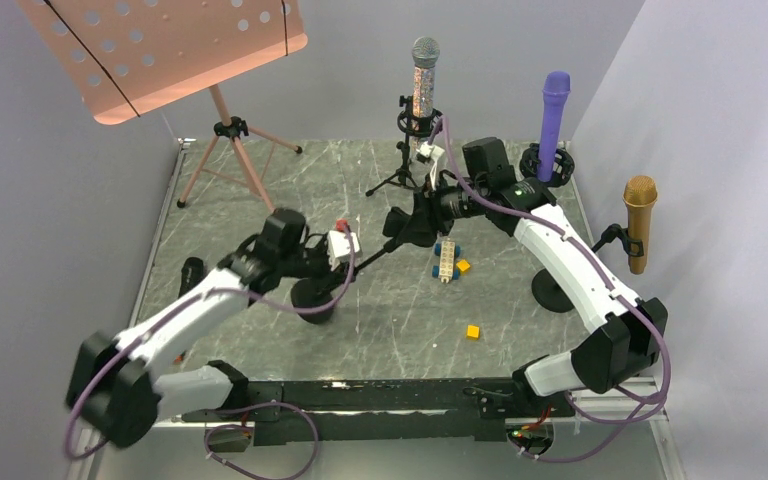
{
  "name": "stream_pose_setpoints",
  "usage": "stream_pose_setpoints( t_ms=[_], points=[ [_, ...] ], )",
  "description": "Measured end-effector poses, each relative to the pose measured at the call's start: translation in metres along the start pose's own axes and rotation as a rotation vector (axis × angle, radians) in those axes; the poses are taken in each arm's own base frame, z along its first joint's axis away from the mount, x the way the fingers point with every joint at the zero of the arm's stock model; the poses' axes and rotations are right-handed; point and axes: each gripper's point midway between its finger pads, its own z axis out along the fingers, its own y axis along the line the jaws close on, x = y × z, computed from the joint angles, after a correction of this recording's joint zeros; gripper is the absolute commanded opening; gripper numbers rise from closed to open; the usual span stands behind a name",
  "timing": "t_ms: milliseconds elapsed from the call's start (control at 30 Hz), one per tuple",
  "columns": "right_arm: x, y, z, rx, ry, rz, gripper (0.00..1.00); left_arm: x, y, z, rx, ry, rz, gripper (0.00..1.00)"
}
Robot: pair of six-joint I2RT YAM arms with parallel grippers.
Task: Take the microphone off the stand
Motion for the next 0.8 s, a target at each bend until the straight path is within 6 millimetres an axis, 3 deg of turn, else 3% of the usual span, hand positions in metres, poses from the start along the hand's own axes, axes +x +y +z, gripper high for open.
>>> stream_pose_setpoints(
  t_ms=[167,400,433,500,600,667,800],
  points=[
    [-0.011,-0.021,-0.005,0.071,-0.071,0.232,0.00,-0.020,0.030,-0.018,-0.452,-0.057,0.171,0.00],
    [0.004,-0.044,0.006,0.102,-0.074,0.411,0.00,-0.001,0.037,-0.002,-0.570,-0.033,0.127,0.00],
    [0.005,-0.045,0.007,0.102,-0.072,0.422,0.00,0.001,0.037,-0.002,-0.563,-0.031,0.121,0.09],
    [0.004,-0.046,0.008,0.100,-0.076,0.429,0.00,0.002,0.036,-0.001,-0.533,-0.037,0.111,0.38],
    [0.001,-0.045,0.008,0.083,-0.087,0.406,0.00,0.000,0.036,-0.007,-0.441,-0.048,0.067,0.66],
    [0.003,-0.049,0.007,0.088,-0.087,0.383,0.00,-0.011,0.038,-0.017,-0.392,-0.064,0.043,0.74],
    [0.011,-0.051,0.006,0.060,-0.079,0.324,0.00,-0.034,0.039,-0.035,-0.289,-0.131,0.017,0.75]
  ],
)
